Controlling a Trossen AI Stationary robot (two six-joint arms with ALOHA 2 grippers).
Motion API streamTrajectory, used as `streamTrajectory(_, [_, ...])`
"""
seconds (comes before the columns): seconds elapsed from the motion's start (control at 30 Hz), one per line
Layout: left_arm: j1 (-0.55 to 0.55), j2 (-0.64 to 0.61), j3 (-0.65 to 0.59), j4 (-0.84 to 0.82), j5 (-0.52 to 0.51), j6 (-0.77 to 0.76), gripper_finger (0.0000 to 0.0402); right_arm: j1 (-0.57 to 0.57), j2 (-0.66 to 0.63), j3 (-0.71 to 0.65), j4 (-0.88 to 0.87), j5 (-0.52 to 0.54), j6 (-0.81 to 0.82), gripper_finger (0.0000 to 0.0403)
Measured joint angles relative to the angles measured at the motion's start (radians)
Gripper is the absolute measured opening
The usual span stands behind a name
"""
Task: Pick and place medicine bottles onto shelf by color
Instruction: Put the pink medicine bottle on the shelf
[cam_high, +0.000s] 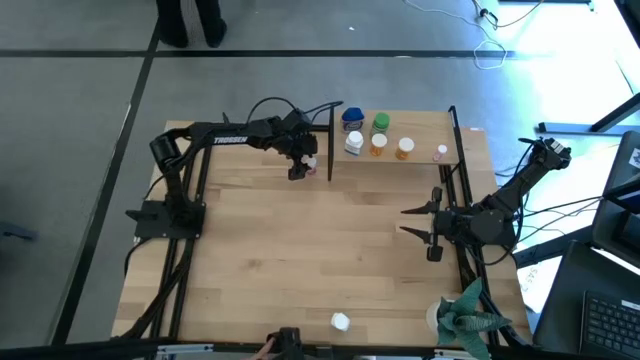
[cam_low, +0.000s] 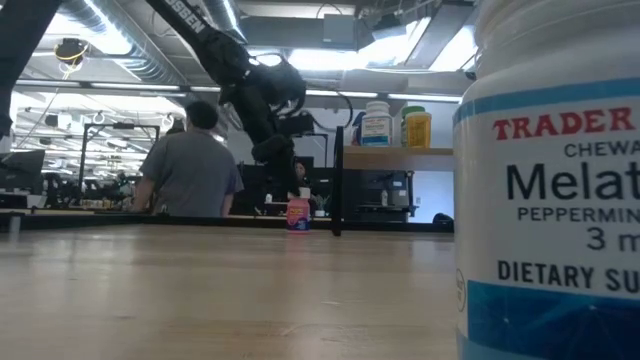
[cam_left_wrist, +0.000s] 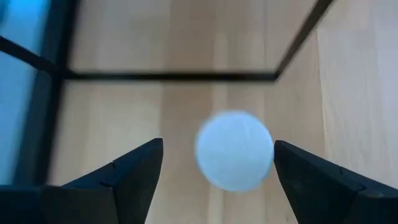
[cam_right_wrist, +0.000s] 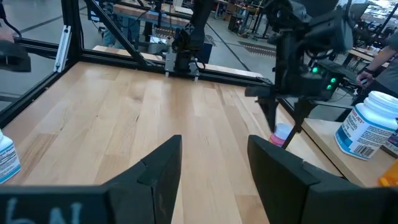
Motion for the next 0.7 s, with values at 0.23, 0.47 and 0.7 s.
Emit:
streamTrajectory(0.23, [0.000, 0.037, 0.000, 0.005, 0.001, -0.021, 0.0299, 0.000, 0.000, 0.000, 0.000, 0.000, 0.000, 0.0186])
streamTrajectory(0.47, [0.000, 0.037, 0.000, 0.004, -0.016, -0.101, 0.0299, 0.000, 0.000, 0.000, 0.000, 0.000, 0.000, 0.0186])
streamTrajectory(0.7, [-0.003, 0.037, 0.000, 0.013, -0.020, -0.043, 0.0298, 0.000, 0.000, 0.000, 0.000, 0.000, 0.000, 0.0186])
